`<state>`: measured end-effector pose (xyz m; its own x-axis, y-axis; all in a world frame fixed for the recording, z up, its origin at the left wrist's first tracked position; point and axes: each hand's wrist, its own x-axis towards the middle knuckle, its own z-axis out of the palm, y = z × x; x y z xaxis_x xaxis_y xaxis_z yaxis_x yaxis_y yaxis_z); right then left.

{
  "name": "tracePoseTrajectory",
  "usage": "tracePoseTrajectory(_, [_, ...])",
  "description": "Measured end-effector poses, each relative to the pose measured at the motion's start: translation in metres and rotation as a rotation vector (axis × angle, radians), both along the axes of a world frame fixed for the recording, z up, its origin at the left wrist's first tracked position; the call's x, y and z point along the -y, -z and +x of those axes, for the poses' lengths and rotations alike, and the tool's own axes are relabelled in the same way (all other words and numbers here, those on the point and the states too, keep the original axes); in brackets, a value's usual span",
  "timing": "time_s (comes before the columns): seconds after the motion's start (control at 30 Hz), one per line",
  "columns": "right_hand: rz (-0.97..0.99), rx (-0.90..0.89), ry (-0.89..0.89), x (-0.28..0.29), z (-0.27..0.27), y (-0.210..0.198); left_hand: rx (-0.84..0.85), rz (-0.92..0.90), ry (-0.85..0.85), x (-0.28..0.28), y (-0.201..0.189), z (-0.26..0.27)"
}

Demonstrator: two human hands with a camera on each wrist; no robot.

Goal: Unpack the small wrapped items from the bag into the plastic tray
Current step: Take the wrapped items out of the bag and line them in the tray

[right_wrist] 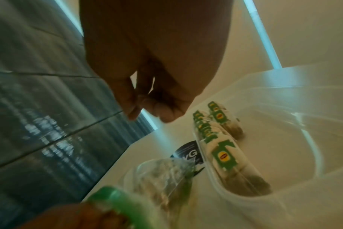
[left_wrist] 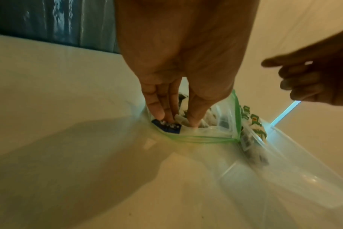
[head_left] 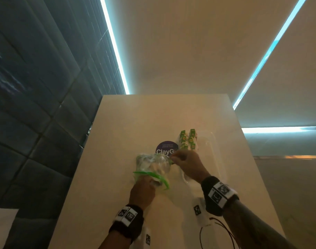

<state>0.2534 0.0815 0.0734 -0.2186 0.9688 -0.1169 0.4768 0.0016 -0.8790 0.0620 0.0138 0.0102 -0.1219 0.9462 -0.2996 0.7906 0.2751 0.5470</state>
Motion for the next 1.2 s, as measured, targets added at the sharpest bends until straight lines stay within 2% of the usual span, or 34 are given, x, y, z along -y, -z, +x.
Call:
tracePoseTrajectory(0.1, [-0.115,0.117,-0.262,0.025,-0.014,0.008,-0.037,-0.068,-0.037,-0.004,0.001,0.007])
tracePoseTrajectory(0.2, [-0.263,0.204,-0.306,0.046,-0.019,0.024,0.035,-0.101,-0.092,-0.008,0.001,0.011])
tracePoseTrajectory(0.37, [-0.428,0.175,-0.215,0.06,-0.022,0.031,0.183,-0.119,-0.173,-0.009,0.0,0.012])
tracePoseTrajectory(0.47, [-0.472,0.081,-0.134,0.061,-0.026,0.032,0.257,-0.072,-0.207,-0.002,-0.007,0.01])
tracePoseTrajectory(0.63, [-0.58,-0.182,-0.01,0.063,-0.035,0.027,0.387,0.074,-0.123,0.016,-0.014,0.009])
tracePoseTrajectory(0.77, [-0.625,-0.267,0.023,0.062,-0.033,0.028,0.499,0.07,-0.075,0.023,-0.018,0.006])
tracePoseTrajectory(0.93, [-0.6,-0.276,0.014,0.063,-0.03,0.031,0.671,-0.017,-0.214,0.023,-0.017,-0.006])
tracePoseTrajectory(1.1, [-0.354,-0.04,-0.212,0.066,-0.037,0.031,0.705,-0.05,-0.376,0.021,-0.016,-0.006])
tracePoseTrajectory(1.2, [-0.315,-0.006,-0.255,0.071,-0.039,0.03,0.77,-0.074,-0.475,0.019,-0.017,-0.01])
